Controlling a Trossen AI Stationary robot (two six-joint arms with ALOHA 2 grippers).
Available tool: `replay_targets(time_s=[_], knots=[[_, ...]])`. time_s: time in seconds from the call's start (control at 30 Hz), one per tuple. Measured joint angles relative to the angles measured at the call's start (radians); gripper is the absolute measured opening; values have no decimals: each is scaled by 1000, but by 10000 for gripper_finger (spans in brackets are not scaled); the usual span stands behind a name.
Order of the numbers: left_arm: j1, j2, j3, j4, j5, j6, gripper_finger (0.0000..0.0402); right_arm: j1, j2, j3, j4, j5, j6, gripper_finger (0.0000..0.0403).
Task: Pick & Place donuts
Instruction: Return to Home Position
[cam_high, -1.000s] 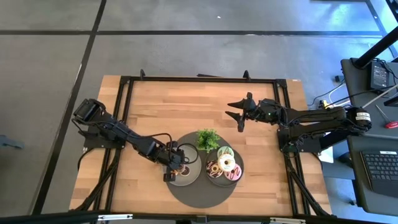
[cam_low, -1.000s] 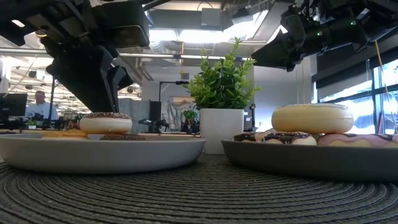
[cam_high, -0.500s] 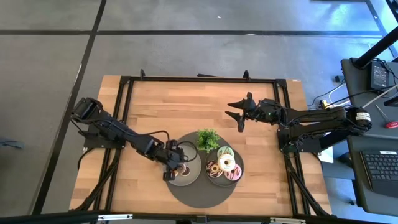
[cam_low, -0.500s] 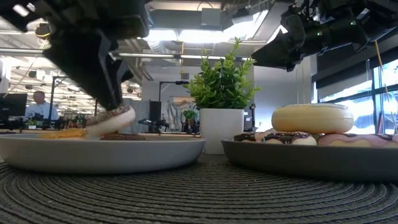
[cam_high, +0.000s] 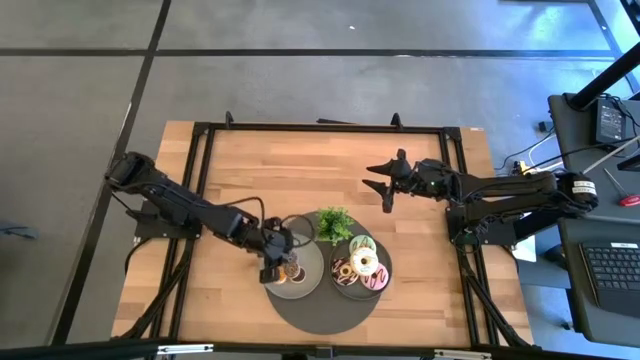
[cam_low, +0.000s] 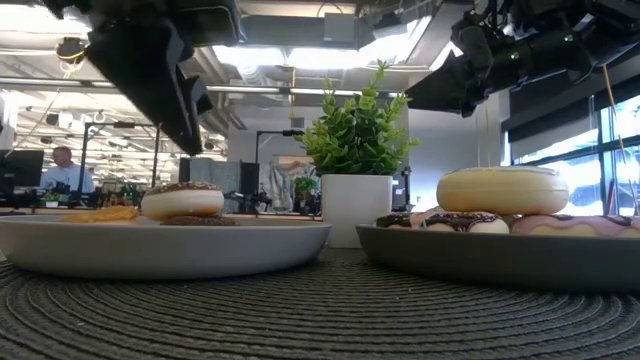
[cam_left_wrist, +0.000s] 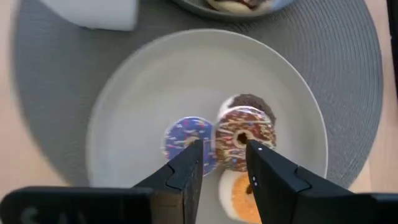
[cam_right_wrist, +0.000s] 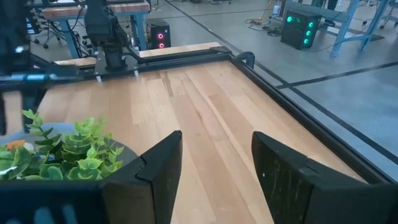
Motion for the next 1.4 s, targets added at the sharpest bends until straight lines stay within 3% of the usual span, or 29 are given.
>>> replay_targets(time_s=[0.27,0.47,0.57,0.73,1.03,1.13,1.23,1.4], knots=[[70,-178,0,37,-95,205,115,20,-146,0,-121,-105,45,195],[155,-272,-2,177,-87,462,119,105,-285,-55,-235,-108,104,195],[217,-322,-55,280,-8,529,120,145,-376,-124,-233,-108,136,195],[366,-449,-256,451,145,514,117,180,-551,-249,-231,-108,186,195],[574,-787,-614,605,146,391,120,182,-808,-385,-231,-70,79,195],[605,-901,-712,686,171,367,120,181,-860,-423,-230,-2,100,195],[626,-998,-793,732,189,353,117,181,-900,-427,-319,0,133,195],[652,-1137,-878,755,184,338,114,181,-944,-427,-325,0,97,195]])
